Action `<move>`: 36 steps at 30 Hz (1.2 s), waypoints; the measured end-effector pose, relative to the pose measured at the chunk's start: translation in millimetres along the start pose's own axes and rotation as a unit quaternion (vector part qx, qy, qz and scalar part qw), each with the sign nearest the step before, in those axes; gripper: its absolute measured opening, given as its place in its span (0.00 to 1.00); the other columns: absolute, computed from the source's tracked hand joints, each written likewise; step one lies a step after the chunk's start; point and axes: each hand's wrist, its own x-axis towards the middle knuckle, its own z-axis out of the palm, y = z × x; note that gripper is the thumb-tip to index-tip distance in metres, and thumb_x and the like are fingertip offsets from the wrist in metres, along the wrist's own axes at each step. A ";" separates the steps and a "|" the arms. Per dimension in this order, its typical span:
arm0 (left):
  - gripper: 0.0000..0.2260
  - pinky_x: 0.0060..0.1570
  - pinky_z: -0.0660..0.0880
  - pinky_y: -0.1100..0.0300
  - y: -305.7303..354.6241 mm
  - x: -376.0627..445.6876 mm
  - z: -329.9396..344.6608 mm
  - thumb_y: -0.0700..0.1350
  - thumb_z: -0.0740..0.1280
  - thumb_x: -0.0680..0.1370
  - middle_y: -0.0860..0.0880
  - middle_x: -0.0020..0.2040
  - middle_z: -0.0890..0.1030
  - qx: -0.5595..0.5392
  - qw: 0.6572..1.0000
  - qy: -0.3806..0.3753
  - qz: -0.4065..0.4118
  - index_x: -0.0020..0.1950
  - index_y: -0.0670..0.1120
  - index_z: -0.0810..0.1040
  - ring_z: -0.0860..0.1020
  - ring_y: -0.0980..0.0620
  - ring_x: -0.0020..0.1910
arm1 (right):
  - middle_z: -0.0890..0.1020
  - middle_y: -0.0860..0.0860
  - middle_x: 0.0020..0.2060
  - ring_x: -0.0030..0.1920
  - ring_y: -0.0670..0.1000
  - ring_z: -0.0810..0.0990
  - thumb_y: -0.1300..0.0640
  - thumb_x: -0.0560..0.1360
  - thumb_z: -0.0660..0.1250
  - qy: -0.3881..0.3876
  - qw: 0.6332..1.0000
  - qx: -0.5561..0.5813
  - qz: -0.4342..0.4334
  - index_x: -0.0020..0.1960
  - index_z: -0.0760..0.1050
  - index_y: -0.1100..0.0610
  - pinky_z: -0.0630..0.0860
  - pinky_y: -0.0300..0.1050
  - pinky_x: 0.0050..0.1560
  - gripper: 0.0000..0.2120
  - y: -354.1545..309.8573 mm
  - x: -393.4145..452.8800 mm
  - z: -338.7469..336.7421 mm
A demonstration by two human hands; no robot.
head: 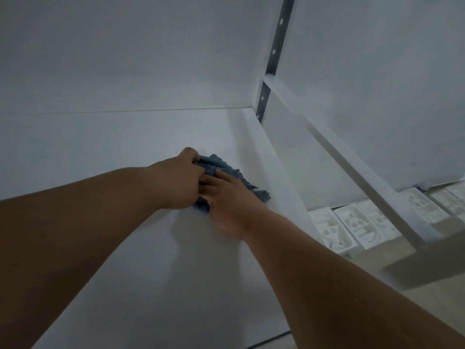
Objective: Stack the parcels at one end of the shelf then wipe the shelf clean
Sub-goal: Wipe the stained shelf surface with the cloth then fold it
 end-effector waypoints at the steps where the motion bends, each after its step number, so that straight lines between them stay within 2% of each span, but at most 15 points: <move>1: 0.13 0.59 0.73 0.53 2.1 8.4 -1.3 0.42 0.60 0.78 0.49 0.69 0.61 0.007 1.000 0.006 0.009 0.62 0.47 0.73 0.71 0.50 0.61 | 0.67 0.44 0.74 0.76 0.50 0.59 0.50 0.77 0.52 0.010 1.000 -0.007 -0.009 0.71 0.70 0.46 0.52 0.52 0.77 0.24 6.6 1.1 -5.2; 3: 0.13 0.62 0.70 0.53 9.4 25.9 -3.6 0.45 0.60 0.79 0.49 0.67 0.65 0.008 0.999 0.013 0.028 0.63 0.46 0.71 0.67 0.50 0.66 | 0.72 0.48 0.70 0.74 0.51 0.64 0.47 0.75 0.48 0.044 0.999 0.007 -0.019 0.67 0.75 0.52 0.55 0.50 0.76 0.27 21.0 0.1 -12.9; 6: 0.24 0.63 0.69 0.51 28.0 47.4 -5.2 0.53 0.62 0.78 0.48 0.69 0.63 0.001 0.999 0.005 0.053 0.70 0.44 0.64 0.69 0.46 0.66 | 0.76 0.49 0.67 0.71 0.53 0.69 0.42 0.71 0.46 0.097 0.995 0.031 0.013 0.63 0.79 0.52 0.60 0.51 0.74 0.32 41.7 -6.8 -16.0; 10: 0.26 0.61 0.67 0.51 47.5 67.4 -3.5 0.51 0.61 0.79 0.49 0.72 0.61 0.017 0.998 0.018 0.058 0.74 0.45 0.59 0.69 0.47 0.65 | 0.68 0.49 0.68 0.68 0.56 0.66 0.49 0.76 0.56 0.119 0.978 0.035 0.169 0.65 0.75 0.43 0.64 0.53 0.70 0.19 50.1 -18.2 -24.8; 13: 0.25 0.56 0.67 0.52 37.3 73.3 -4.5 0.51 0.61 0.79 0.52 0.72 0.62 0.043 0.997 0.032 0.055 0.75 0.49 0.59 0.71 0.49 0.65 | 0.66 0.50 0.61 0.64 0.57 0.66 0.53 0.76 0.63 0.137 0.960 0.063 0.235 0.64 0.73 0.41 0.63 0.54 0.70 0.17 40.6 -12.1 -27.0; 15: 0.24 0.56 0.69 0.52 20.2 74.4 -4.7 0.52 0.61 0.78 0.53 0.71 0.64 0.039 0.997 0.031 0.051 0.73 0.51 0.61 0.72 0.50 0.64 | 0.68 0.48 0.58 0.64 0.56 0.68 0.53 0.77 0.61 0.131 0.962 0.077 0.229 0.65 0.72 0.41 0.61 0.56 0.72 0.18 31.9 3.4 -24.9; 18: 0.19 0.54 0.71 0.53 -14.4 66.3 -11.0 0.53 0.62 0.78 0.52 0.67 0.68 0.041 0.998 0.026 0.038 0.67 0.49 0.67 0.74 0.49 0.61 | 0.73 0.47 0.63 0.68 0.53 0.68 0.50 0.77 0.61 0.102 0.976 0.073 0.179 0.66 0.74 0.42 0.60 0.56 0.73 0.18 15.5 32.7 -19.3; 21: 0.13 0.64 0.68 0.48 -53.3 54.4 -15.1 0.54 0.61 0.78 0.53 0.64 0.70 0.066 0.998 0.017 0.013 0.60 0.52 0.71 0.73 0.50 0.61 | 0.73 0.43 0.64 0.71 0.49 0.64 0.47 0.77 0.61 0.080 0.988 0.035 0.129 0.64 0.75 0.39 0.51 0.61 0.74 0.16 -8.0 58.6 -19.9; 24: 0.03 0.67 0.65 0.47 -73.5 46.5 -15.5 0.52 0.58 0.79 0.54 0.61 0.71 0.061 0.998 0.023 -0.017 0.49 0.54 0.66 0.74 0.51 0.60 | 0.68 0.39 0.71 0.77 0.47 0.53 0.47 0.79 0.60 0.053 0.991 0.030 0.119 0.67 0.71 0.36 0.41 0.68 0.73 0.18 -15.6 74.8 -24.9; 26: 0.04 0.67 0.63 0.48 -73.4 47.7 -16.7 0.51 0.58 0.79 0.53 0.60 0.71 0.047 0.998 0.027 -0.024 0.48 0.53 0.64 0.74 0.50 0.60 | 0.65 0.38 0.73 0.78 0.47 0.51 0.45 0.78 0.55 0.047 0.993 0.039 0.103 0.69 0.68 0.35 0.43 0.67 0.74 0.20 -8.3 81.5 -24.4; 28: 0.06 0.69 0.60 0.47 -69.6 55.4 -16.8 0.52 0.58 0.79 0.52 0.61 0.72 0.038 0.999 0.023 -0.030 0.54 0.52 0.67 0.73 0.50 0.61 | 0.66 0.38 0.72 0.78 0.49 0.54 0.36 0.70 0.42 0.053 0.995 0.035 0.074 0.70 0.68 0.35 0.50 0.62 0.75 0.32 2.4 84.3 -23.5; 29: 0.12 0.70 0.58 0.46 -66.9 61.7 -16.6 0.52 0.58 0.80 0.52 0.64 0.70 0.040 0.999 0.017 -0.029 0.62 0.51 0.67 0.71 0.49 0.63 | 0.66 0.38 0.72 0.77 0.50 0.55 0.34 0.64 0.38 0.059 0.995 0.035 0.066 0.70 0.67 0.36 0.52 0.60 0.75 0.39 9.8 85.5 -22.8; 31: 0.25 0.71 0.54 0.43 -58.8 74.7 -18.5 0.54 0.56 0.80 0.52 0.73 0.63 0.052 0.998 0.006 -0.028 0.76 0.49 0.57 0.67 0.48 0.70 | 0.67 0.40 0.72 0.77 0.51 0.57 0.34 0.59 0.35 0.064 0.995 0.041 0.063 0.71 0.68 0.38 0.55 0.56 0.75 0.45 28.2 88.7 -25.9; 33: 0.30 0.72 0.52 0.41 -47.2 90.1 -21.2 0.56 0.55 0.81 0.50 0.78 0.55 0.073 0.997 0.003 -0.023 0.79 0.50 0.46 0.63 0.47 0.73 | 0.67 0.41 0.72 0.76 0.52 0.58 0.34 0.63 0.38 0.066 0.995 0.043 0.062 0.71 0.69 0.40 0.56 0.54 0.75 0.41 48.6 89.9 -32.1; 36: 0.33 0.73 0.48 0.41 -30.2 110.6 -26.4 0.57 0.55 0.81 0.49 0.80 0.48 0.077 0.997 -0.008 -0.029 0.79 0.51 0.41 0.57 0.46 0.76 | 0.66 0.41 0.74 0.77 0.51 0.57 0.42 0.74 0.48 0.059 0.995 0.035 0.069 0.71 0.69 0.41 0.55 0.53 0.76 0.27 72.1 91.4 -40.4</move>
